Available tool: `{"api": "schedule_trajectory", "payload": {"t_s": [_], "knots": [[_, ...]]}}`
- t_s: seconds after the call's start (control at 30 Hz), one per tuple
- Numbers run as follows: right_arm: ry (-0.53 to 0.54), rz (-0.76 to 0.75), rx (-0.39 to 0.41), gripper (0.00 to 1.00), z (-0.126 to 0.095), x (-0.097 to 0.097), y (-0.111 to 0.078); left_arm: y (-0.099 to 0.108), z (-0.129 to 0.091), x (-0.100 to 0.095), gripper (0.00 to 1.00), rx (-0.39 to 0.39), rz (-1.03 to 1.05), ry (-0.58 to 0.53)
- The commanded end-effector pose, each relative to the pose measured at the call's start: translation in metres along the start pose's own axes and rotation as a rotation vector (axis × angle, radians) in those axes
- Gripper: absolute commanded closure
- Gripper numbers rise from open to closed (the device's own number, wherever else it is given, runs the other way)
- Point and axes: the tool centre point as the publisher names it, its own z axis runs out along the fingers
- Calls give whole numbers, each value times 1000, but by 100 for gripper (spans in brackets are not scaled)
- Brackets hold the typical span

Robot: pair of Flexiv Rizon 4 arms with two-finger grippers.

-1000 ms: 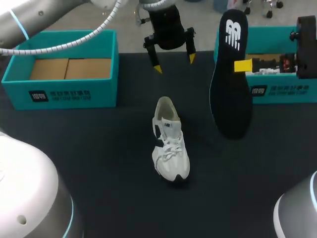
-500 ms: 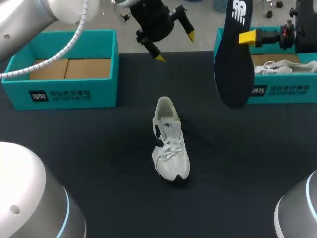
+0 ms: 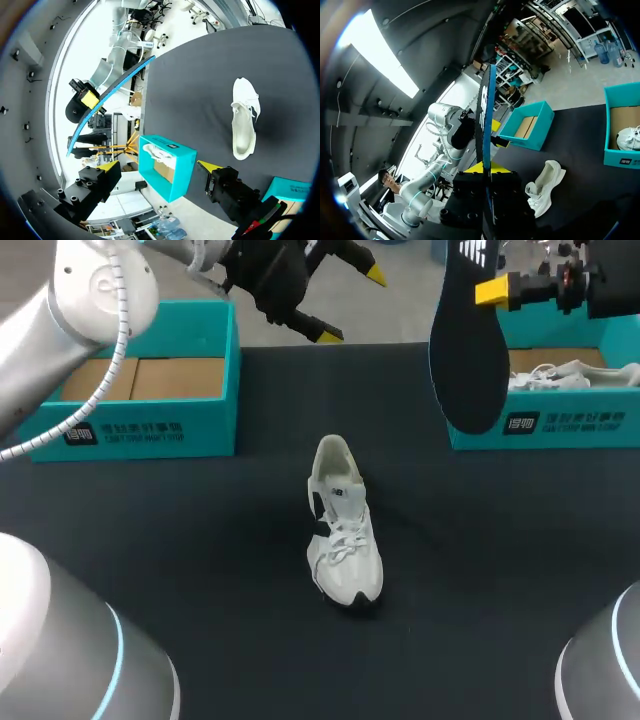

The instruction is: Take the shoe out of the shoebox, open the shoe tongue, remove and reinsert the insole, then place the shoe into the shoebox

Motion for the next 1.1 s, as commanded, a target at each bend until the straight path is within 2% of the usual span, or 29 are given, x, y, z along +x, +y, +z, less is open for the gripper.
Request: {"api": "schedule_trajectory", "payload": {"t_s": [0.03, 0.17, 0.43, 0.53, 0.57, 0.6, 0.97, 1.1], "knots": [[5, 111, 46, 100, -1, 0, -1, -6, -2, 3, 0, -6, 15, -255], [30, 241, 36, 100, -1, -3, 15, -7, -4, 1, 0, -4, 28, -273], [102, 385, 46, 100, 7, -12, 51, -13, -14, -7, 0, 2, 53, -327], [65, 381, 42, 100, 10, -17, 61, -15, -18, -13, 0, 5, 47, -339], [50, 364, 44, 100, 10, -18, 63, -15, -18, -14, 0, -3, 41, -334], [50, 364, 44, 100, 10, -18, 63, -18, -18, -17, 0, 28, 46, -303], [50, 364, 44, 100, 10, -18, 63, -18, -18, -17, 0, 28, 46, -303], [77, 440, 21, 100, 18, -16, 60, -17, -28, -29, 0, 57, 32, -421]]}}
